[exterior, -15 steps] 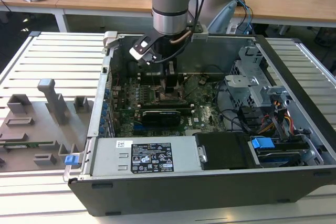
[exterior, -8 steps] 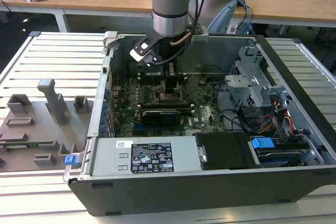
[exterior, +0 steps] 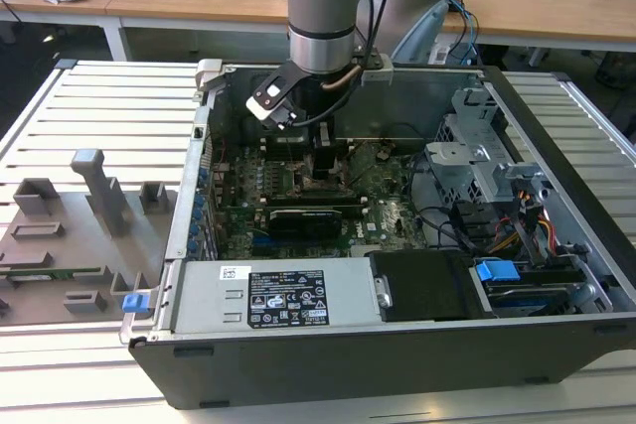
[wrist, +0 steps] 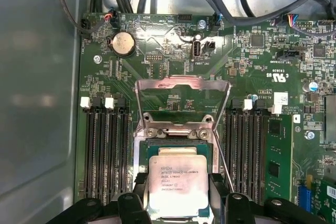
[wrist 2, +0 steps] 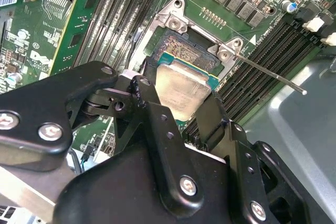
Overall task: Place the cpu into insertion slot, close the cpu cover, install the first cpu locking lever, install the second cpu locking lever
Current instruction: 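Place the cpu into insertion slot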
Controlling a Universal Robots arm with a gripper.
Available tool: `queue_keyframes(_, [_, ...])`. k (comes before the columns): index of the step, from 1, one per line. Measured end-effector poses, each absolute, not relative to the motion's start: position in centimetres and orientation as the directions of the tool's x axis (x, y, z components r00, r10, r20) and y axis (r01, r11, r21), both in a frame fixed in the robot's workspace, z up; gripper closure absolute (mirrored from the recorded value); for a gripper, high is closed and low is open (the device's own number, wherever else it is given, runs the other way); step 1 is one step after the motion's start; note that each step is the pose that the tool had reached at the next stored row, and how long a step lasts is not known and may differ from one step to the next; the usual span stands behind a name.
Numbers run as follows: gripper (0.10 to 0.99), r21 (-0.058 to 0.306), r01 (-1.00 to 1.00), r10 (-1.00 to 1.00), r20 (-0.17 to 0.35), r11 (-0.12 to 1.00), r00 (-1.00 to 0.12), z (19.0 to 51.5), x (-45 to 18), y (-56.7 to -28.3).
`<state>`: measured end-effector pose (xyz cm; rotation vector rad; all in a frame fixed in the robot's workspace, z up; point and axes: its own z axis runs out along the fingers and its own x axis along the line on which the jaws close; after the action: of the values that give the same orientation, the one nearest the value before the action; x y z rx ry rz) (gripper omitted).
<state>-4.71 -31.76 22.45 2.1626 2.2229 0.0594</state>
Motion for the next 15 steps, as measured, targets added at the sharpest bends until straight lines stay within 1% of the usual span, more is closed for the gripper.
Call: queue_keyframes(15, [0.545,0.055,0.998,1.0,-0.002,0.028,-0.027,21.92,-4.71,-31.76])
